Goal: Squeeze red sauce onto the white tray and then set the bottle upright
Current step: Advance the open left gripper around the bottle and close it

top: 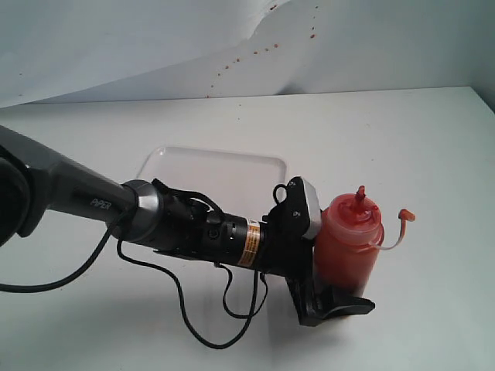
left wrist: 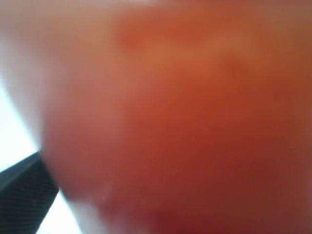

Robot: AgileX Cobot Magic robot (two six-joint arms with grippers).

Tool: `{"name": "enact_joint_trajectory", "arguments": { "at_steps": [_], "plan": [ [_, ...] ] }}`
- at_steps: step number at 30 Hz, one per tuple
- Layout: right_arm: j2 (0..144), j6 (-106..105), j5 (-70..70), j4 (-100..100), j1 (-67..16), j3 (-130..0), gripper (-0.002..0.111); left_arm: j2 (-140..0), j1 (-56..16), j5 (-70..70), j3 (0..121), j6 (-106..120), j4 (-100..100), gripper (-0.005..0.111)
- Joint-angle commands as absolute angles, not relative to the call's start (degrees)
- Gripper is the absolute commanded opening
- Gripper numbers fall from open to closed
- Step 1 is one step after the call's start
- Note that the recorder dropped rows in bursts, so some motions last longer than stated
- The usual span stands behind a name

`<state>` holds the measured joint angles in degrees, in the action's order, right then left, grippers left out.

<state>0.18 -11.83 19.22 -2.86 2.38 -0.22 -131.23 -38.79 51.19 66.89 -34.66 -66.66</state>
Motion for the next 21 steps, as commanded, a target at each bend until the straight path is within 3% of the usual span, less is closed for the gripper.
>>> {"name": "enact_joint_trajectory", "arguments": {
  "at_steps": [1,21],
  "plan": [
    [0.00,-11.77,19.16,-2.95,2.81,0.00,0.000,-131.18,-39.57,47.03,68.18,-38.82,-66.81,0.103],
    [0.00,-11.77,19.16,-2.95,2.81,0.00,0.000,-130.83,-39.57,42.25,68.94,-43.54,-69.89,0.103]
  ]
}}
